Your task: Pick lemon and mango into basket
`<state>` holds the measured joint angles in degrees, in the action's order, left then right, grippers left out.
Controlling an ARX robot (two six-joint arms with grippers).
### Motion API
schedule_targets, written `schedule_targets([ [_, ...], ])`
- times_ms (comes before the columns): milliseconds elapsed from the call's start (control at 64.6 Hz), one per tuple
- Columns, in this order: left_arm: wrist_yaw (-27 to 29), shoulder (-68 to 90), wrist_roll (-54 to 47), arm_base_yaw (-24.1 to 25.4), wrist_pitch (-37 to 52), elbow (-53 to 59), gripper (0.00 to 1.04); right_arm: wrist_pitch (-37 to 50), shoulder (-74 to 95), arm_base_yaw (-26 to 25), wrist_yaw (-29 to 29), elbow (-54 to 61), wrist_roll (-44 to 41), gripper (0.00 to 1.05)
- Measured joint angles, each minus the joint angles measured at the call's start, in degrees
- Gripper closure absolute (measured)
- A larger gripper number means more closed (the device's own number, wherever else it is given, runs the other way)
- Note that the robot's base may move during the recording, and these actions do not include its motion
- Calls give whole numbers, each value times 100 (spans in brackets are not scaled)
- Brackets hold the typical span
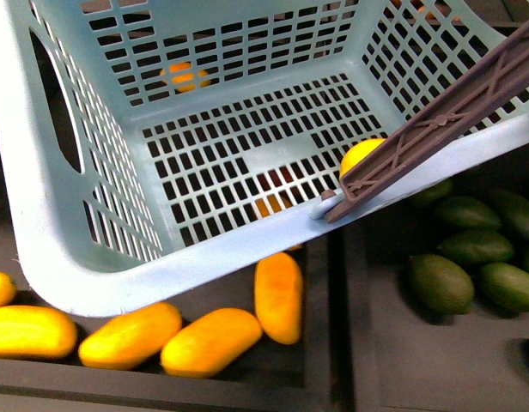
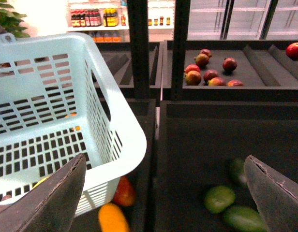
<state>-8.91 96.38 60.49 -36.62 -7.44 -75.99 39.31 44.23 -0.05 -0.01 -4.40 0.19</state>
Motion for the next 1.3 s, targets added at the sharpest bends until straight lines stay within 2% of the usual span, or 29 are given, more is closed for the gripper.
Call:
schedule_targets([
  [867, -2, -2, -9, 2, 0, 0, 100, 0, 2, 0, -9, 7, 0, 9],
  [1115, 179, -11, -118, 96, 0, 0, 100, 0, 2, 11, -20, 4, -2, 9],
  [1146, 151, -11, -120, 92, 0, 0, 100, -208, 22, 50, 166, -52, 92, 9],
  [1223, 96, -11, -66, 81, -2, 0, 100, -2411, 474, 2, 1432, -964, 739, 9],
  [1270, 46, -11, -42, 55, -2, 0, 100, -3185, 892, -214, 1683, -1386, 883, 9],
  [1301, 24, -17, -44, 31, -2, 0, 100, -3392, 1117, -350, 1694, -1523, 914, 9],
])
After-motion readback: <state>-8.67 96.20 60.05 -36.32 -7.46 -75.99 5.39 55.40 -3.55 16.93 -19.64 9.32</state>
